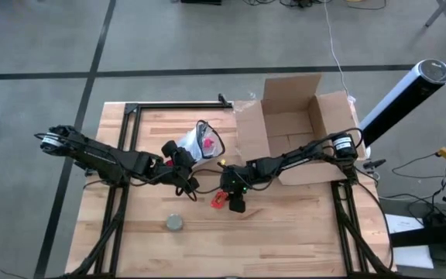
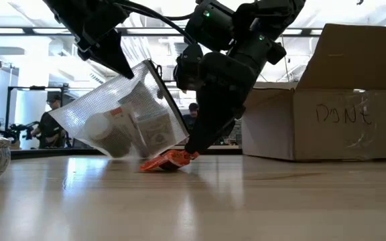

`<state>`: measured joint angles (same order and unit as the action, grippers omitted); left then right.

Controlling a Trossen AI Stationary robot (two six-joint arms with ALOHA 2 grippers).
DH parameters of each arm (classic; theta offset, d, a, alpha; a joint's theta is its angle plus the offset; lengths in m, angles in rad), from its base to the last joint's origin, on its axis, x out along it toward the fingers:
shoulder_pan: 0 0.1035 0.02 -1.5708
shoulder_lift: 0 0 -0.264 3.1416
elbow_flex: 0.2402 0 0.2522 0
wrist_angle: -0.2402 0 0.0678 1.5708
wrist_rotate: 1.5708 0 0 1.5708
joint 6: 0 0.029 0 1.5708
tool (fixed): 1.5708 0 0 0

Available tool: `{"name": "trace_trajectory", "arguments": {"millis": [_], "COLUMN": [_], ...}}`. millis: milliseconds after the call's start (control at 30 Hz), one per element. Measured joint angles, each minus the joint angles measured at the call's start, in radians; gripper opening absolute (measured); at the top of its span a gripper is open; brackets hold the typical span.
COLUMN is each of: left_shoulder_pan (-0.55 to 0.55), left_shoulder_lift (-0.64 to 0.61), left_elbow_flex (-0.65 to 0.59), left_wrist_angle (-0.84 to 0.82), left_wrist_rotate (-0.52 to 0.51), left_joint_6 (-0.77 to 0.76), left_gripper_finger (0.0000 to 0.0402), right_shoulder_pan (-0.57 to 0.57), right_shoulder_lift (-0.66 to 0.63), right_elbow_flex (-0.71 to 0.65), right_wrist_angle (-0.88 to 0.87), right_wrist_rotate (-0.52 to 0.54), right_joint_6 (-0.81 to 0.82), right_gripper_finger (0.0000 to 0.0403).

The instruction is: Unpack boxes

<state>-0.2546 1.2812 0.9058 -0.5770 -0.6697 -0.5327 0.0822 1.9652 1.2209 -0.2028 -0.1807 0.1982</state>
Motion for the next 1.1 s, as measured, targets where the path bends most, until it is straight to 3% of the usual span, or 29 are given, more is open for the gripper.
{"name": "trace_trajectory", "arguments": {"millis": [467,800,1100], "left_shoulder_pan": [0.000,0.000,0.000], "left_shoulder_lift": [0.001,0.001,0.001], "left_elbow_flex": [0.000,0.000,0.000], "left_wrist_angle": [0.000,0.000,0.001], "left_wrist_rotate": [-0.001,-0.001,0.000], "left_joint_6": [0.000,0.000,0.000], "left_gripper_finger": [0.0000,0.0000,0.0000], "right_shoulder_pan": [-0.003,-0.011,-0.027], "right_shoulder_lift": [0.065,-0.031,-0.128], "right_elbow_flex": [0.003,0.002,0.083], "right_wrist_angle": [0.013,-0.019,-0.124], "right_wrist_rotate": [-0.063,-0.062,0.011], "right_joint_6": [0.037,0.095,0.087], "right_gripper_finger": [0.0005,0.0000,0.0000]}}
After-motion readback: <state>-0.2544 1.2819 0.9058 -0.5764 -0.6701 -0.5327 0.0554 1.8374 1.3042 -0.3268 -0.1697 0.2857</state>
